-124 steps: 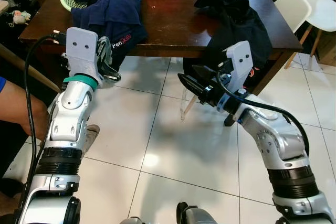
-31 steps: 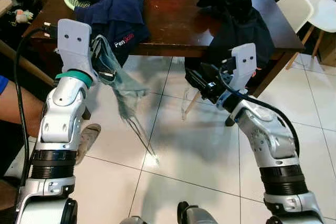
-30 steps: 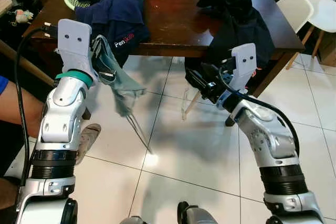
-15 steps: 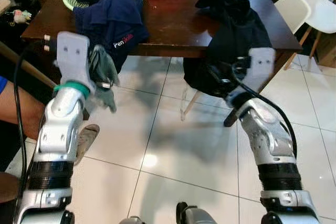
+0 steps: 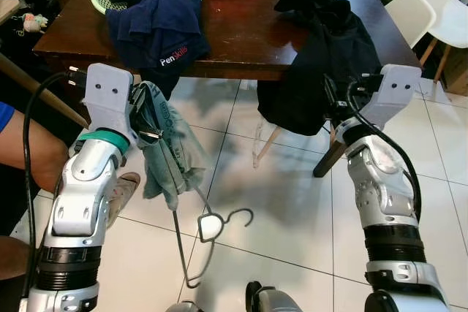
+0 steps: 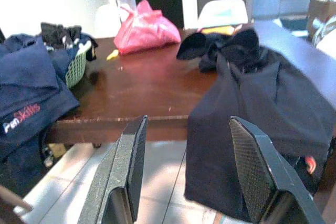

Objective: Hang hanger

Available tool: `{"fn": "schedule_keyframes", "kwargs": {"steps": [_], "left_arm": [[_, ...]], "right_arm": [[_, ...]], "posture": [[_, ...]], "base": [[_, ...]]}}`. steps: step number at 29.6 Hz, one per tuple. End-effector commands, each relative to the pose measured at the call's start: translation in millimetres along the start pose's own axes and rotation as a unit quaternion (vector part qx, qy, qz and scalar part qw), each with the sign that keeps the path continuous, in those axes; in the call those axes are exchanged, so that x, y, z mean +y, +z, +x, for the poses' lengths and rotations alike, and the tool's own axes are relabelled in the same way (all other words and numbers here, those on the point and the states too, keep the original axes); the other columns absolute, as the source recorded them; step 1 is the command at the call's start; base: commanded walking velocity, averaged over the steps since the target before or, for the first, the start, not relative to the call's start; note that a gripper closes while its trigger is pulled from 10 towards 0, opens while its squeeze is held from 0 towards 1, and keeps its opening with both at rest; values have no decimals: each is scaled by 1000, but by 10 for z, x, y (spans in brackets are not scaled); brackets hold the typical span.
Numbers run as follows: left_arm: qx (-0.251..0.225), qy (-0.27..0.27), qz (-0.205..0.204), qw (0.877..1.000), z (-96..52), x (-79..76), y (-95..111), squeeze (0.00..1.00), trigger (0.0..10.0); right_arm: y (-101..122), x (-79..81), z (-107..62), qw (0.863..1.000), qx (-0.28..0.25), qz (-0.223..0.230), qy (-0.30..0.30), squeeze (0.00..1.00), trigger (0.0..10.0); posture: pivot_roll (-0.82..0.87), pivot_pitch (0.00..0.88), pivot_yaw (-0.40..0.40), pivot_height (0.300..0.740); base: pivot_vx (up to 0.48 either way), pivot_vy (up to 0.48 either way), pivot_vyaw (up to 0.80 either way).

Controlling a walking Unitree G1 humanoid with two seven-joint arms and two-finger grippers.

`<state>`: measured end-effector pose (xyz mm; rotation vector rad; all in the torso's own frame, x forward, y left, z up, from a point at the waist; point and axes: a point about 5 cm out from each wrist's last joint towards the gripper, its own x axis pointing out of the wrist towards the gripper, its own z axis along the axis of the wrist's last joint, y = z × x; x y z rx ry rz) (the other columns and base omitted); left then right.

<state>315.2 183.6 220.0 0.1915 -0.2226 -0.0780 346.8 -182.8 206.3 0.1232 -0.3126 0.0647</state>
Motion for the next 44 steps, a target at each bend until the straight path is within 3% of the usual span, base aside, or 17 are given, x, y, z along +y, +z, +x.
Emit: {"fn": "schedule_keyframes", "kwargs": {"steps": [1, 8, 12, 23, 25, 30, 44], "left_arm": [[-16, -12, 5, 1000, -16, -22, 85, 0, 10000], [-11, -25, -35, 999, 26, 39, 195, 0, 10000], [-20, -25, -21, 999, 31, 23, 217, 0, 10000], [-19, 0, -14, 1000, 39, 77, 223, 0, 10000], [-22, 24, -6, 999, 7, 171, 238, 0, 10000], [-22, 45, -5, 999, -25, 229, 261, 0, 10000], [-37, 68, -6, 997, -58, 269, 340, 0, 10000]], "right_arm": [[47, 2, 5, 1000, -12, -17, 6, 0, 10000], [9, -142, -66, 999, -8, -39, 15, 0, 10000], [-5, -143, -76, 999, -9, -33, 8, 0, 10000], [-29, -5, -3, 999, -9, -23, 30, 0, 10000], [-50, 64, 78, 999, -6, -11, 41, 0, 10000], [-26, 122, 156, 998, -7, -9, 57, 0, 10000], [-8, 184, 259, 997, -11, -5, 75, 0, 10000]], "posture": [[35, 112, 34, 740], [41, 113, 49, 740], [41, 96, 54, 740], [88, 74, 27, 740], [126, 70, -8, 740], [130, 89, -23, 740], [165, 58, -56, 740]], "base": [[0, 0, 0], [0, 0, 0], [0, 0, 0], [0, 0, 0], [0, 0, 0], [0, 0, 0], [0, 0, 0]]}}
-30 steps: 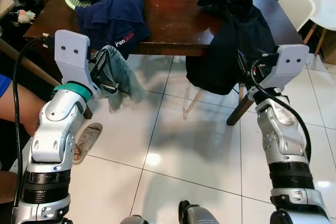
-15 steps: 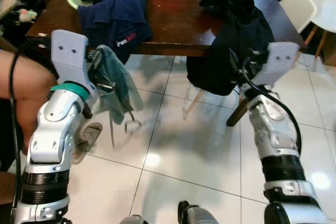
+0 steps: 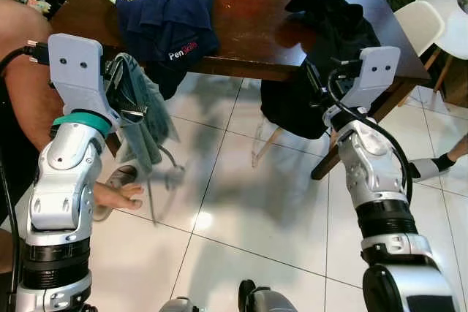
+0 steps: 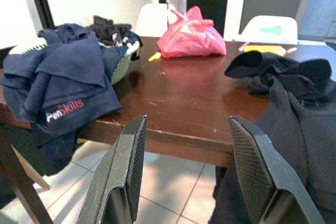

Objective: Hang hanger

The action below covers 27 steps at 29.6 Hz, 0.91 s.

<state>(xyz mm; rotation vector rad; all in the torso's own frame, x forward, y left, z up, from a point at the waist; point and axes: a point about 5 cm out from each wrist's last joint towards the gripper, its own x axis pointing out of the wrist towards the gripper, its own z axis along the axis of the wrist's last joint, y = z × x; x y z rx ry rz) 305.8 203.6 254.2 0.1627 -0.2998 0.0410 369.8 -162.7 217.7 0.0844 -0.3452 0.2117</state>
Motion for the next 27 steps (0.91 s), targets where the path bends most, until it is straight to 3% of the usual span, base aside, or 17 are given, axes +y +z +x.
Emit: {"fn": "schedule_keyframes", "kwargs": {"steps": [1, 10, 18, 21, 25, 27], "left_arm": [[-6, 7, -1, 1000, -18, 21, 43, 0, 10000], [-9, 12, 2, 1000, -14, 46, 69, 0, 10000], [-4, 3, 17, 1000, 136, 4, 45, 0, 10000], [37, 17, 31, 999, 189, 66, -68, 0, 10000], [107, 25, 22, 994, 110, 71, -259, 0, 10000], [120, 25, 20, 992, 90, 60, -293, 0, 10000]], "right_arm": [[-10, -1, 17, 1000, -3, 4, 1, 0, 10000], [-39, 26, 19, 1000, -4, 10, 3, 0, 10000], [-139, 25, 33, 1000, 22, 2, -6, 0, 10000], [-138, 13, 32, 1000, 25, -4, -2, 0, 10000], [-120, -110, -9, 999, 27, -19, -27, 0, 10000], [-116, -144, -18, 999, 27, -21, -37, 0, 10000]], "posture": [[169, 51, -56, 740], [171, 50, -53, 740], [155, 67, -55, 740], [143, 78, -55, 740], [98, 97, -32, 740], [98, 97, -32, 740]], "base": [[0, 0, 0], [0, 0, 0], [0, 0, 0], [0, 0, 0], [0, 0, 0], [0, 0, 0]]}}
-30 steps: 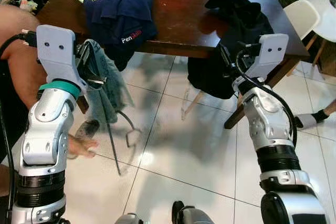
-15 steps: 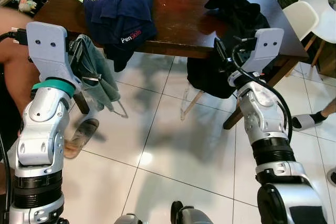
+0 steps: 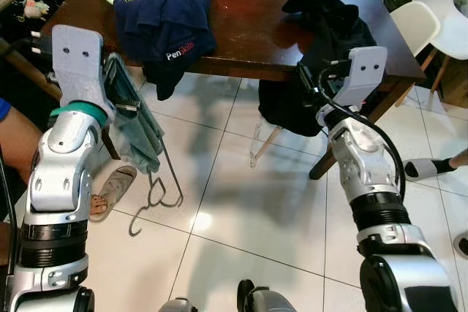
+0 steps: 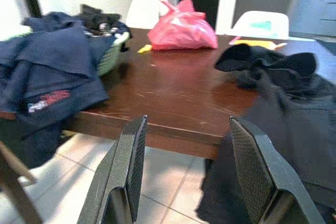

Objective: Hang hanger

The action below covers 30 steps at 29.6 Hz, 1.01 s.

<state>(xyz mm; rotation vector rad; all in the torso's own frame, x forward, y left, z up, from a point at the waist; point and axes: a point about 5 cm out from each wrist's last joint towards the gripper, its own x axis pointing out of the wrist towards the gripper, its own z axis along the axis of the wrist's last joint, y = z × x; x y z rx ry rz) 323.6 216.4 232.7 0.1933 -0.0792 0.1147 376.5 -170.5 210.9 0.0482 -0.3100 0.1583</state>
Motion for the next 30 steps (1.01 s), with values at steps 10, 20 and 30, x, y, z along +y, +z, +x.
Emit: {"fn": "schedule_keyframes", "kwargs": {"steps": [10, 20, 30], "left_arm": [[86, -21, -29, 996, -4, -212, -201, 0, 10000], [34, -38, 128, 990, 21, -163, -331, 0, 10000], [-77, -88, 72, 990, -76, -14, 97, 0, 10000]], "right_arm": [[-94, -263, -112, 994, 32, 34, -96, 0, 10000], [-91, -242, -96, 991, 23, 63, -120, 0, 10000], [124, -61, -46, 997, -32, 49, -56, 0, 10000]], "posture": [[77, 142, -33, 740], [98, 123, -29, 740], [98, 118, -23, 740]], "base": [[0, 0, 0], [0, 0, 0], [0, 0, 0]]}}
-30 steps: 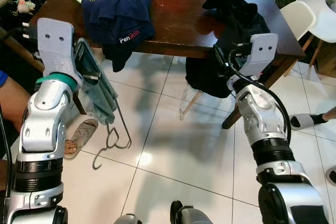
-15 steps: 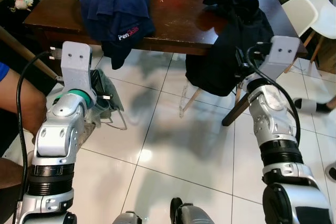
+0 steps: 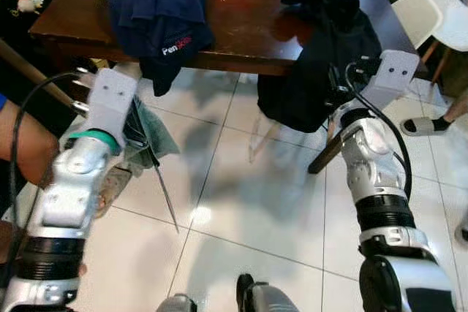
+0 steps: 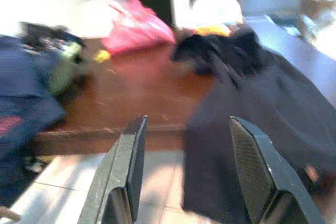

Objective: Hang hanger

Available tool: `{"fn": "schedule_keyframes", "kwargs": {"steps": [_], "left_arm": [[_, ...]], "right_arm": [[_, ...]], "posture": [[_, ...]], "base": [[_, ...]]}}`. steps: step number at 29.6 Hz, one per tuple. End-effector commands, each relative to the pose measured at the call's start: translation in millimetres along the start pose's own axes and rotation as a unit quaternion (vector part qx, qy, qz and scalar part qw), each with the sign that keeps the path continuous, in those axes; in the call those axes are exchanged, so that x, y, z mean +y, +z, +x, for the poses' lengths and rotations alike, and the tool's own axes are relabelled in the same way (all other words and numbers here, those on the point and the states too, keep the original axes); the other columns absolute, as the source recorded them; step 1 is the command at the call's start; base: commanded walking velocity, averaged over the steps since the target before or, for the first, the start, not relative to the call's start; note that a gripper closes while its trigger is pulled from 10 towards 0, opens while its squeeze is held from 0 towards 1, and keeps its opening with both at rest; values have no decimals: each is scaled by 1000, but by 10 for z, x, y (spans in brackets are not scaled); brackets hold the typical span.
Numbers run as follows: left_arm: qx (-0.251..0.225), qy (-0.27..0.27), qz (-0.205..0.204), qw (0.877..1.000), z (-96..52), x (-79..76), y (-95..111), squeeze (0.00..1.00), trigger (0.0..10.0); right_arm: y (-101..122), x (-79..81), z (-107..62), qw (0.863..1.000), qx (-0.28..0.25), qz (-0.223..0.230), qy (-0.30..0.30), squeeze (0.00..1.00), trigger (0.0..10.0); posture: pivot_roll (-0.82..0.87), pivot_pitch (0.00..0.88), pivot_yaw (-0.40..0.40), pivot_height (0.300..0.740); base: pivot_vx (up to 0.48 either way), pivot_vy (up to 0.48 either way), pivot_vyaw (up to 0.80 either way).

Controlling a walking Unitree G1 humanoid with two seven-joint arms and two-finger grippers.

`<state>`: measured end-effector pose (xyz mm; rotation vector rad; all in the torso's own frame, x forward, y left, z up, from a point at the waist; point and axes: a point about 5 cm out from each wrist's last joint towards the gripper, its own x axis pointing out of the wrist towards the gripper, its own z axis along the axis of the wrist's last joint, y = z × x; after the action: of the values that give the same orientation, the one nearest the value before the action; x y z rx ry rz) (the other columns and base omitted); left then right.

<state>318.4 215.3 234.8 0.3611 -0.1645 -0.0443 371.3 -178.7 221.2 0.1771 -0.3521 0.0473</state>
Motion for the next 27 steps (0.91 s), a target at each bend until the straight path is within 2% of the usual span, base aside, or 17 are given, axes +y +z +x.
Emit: {"fn": "schedule_keyframes", "kwargs": {"steps": [1, 2, 3, 5, 7, 8, 10, 12, 13, 14, 15, 19, 20, 22, 24, 25, 27], "left_arm": [[-59, -19, -14, 998, -15, -9, 229, 0, 10000], [-59, -19, -14, 998, -15, -9, 229, 0, 10000], [-78, -24, -23, 996, -9, -54, 329, 0, 10000], [-78, -24, -23, 996, -9, -54, 329, 0, 10000], [-89, -26, -36, 995, -18, -126, 395, 0, 10000], [-94, -26, -43, 994, -38, -181, 424, 0, 10000], [-95, -30, -43, 994, -153, -262, 399, 0, 10000], [-95, -30, -43, 994, -153, -262, 399, 0, 10000], [-87, -28, -40, 995, -200, -275, 359, 0, 10000], [-87, -28, -40, 995, -200, -275, 359, 0, 10000], [-85, -31, -32, 995, -233, -279, 337, 0, 10000], [-85, -31, -32, 995, -233, -279, 337, 0, 10000], [-87, -29, -28, 995, -245, -252, 359, 0, 10000], [-97, -34, -22, 995, -230, -197, 403, 0, 10000], [-97, -34, -22, 995, -230, -197, 403, 0, 10000], [-101, -32, -22, 994, -203, -185, 422, 0, 10000], [-105, -28, -23, 994, -184, -186, 443, 0, 10000]], "right_arm": [[71, 98, -30, 999, -19, -8, 48, 0, 10000], [71, 98, -30, 999, -19, -8, 48, 0, 10000], [102, 125, -50, 997, -24, -25, 71, 0, 10000], [102, 125, -50, 997, -24, -25, 71, 0, 10000], [89, 101, -100, 995, -21, -36, 91, 0, 10000], [60, 45, -160, 994, -16, -54, 96, 0, 10000], [-17, -86, -372, 994, 5, -45, 104, 0, 10000], [-17, -86, -372, 994, 5, -45, 104, 0, 10000], [-39, -128, -469, 993, 13, -40, 112, 0, 10000], [-39, -128, -469, 993, 13, -40, 112, 0, 10000], [-48, -152, -543, 992, 20, -28, 125, 0, 10000], [-48, -152, -543, 992, 20, -28, 125, 0, 10000], [-47, -172, -577, 989, 28, -23, 145, 0, 10000], [38, -255, -422, 990, 18, -5, 138, 0, 10000], [38, -255, -422, 990, 18, -5, 138, 0, 10000], [82, -288, -336, 992, 10, 6, 124, 0, 10000], [117, -312, -281, 994, 2, 16, 110, 0, 10000]], "posture": [[97, 116, -19, 740], [97, 116, -19, 740], [92, 114, -6, 740], [92, 114, -6, 740], [91, 111, 1, 740], [98, 107, 8, 740], [90, 90, 14, 740], [90, 90, 14, 740], [91, 83, 17, 740], [91, 83, 17, 740], [94, 77, 22, 740], [94, 77, 22, 740], [102, 65, 30, 740], [116, 49, 20, 740], [116, 49, 20, 740], [123, 47, 18, 740], [128, 46, 18, 740]], "base": [[0, 0, 0], [0, 0, 0], [0, 0, 0], [0, 0, 0], [0, 0, 0], [0, 0, 0], [0, 0, 0], [0, 0, 0], [0, 0, 0], [0, 0, 0], [0, 0, 0], [0, 0, 0], [0, 0, 0], [0, 0, 0], [0, 0, 0], [0, 0, 0], [0, 0, 0]]}}
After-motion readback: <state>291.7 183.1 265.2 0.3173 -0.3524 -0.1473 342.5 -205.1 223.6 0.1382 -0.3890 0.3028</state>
